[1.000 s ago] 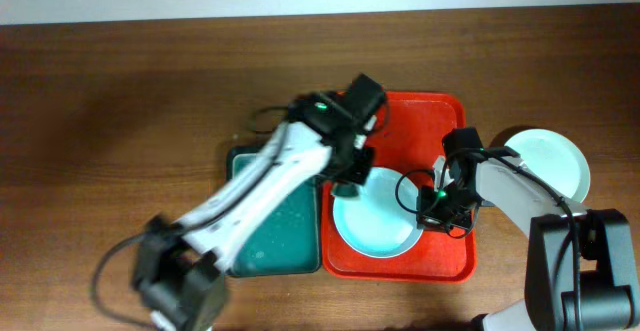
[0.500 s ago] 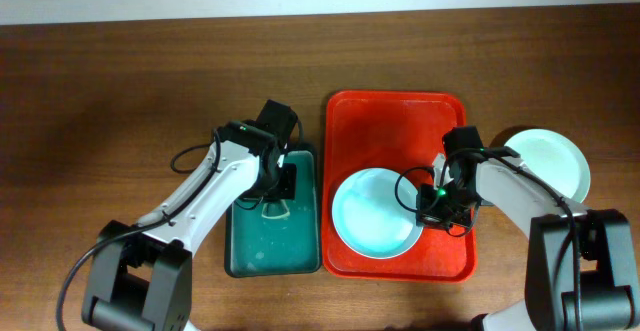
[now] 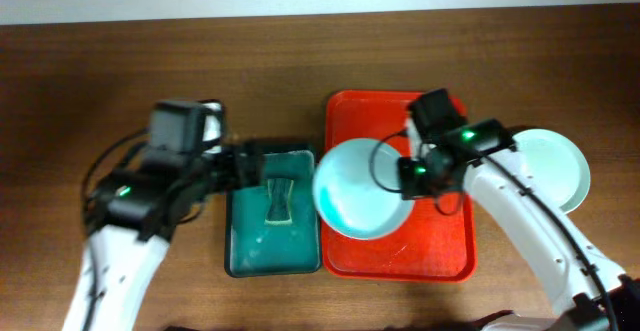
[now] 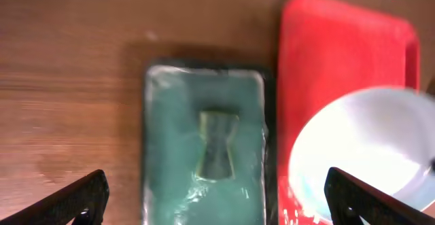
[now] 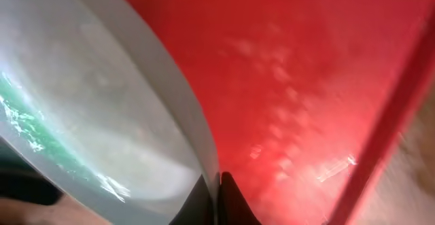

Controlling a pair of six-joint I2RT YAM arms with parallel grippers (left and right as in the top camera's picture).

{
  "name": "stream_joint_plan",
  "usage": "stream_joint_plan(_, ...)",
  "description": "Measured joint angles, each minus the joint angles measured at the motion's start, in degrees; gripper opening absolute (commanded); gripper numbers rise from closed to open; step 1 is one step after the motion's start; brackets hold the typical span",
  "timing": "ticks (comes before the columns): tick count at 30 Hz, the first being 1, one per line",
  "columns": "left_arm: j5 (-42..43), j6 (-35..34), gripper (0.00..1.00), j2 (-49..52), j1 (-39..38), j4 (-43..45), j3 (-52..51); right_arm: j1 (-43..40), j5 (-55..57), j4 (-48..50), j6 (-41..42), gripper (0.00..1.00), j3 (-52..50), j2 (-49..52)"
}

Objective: Clean dirty plates on tray and stack at the side
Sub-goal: 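Lift the white plate and tilt it over the water tray with the right gripper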

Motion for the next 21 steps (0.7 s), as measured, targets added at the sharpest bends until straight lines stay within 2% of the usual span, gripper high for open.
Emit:
stream_joint_plan(4,-0.07,0.00,1.00,-5.42,4.33,-3.43,0.20,13.55,3.13,13.64,1.42,0.04,0.98,0.37)
stream_joint_plan(6,-0.07,0.00,0.99,-5.42,4.35,-4.98,0.20,19.06,9.68,16.41,3.67,0.04,1.09,1.88)
stream_joint_plan(13,-0.07,0.00,0.99,-5.42,4.33,-6.91,0.22,35.10,38.86,16.00,6.45,0.04,5.27,2.51)
stream_joint_plan(21,-0.07,0.00,1.00,-5.42,4.33,-7.04,0.22,42.29,57.64,13.88,6.45,0.04,5.27,2.51)
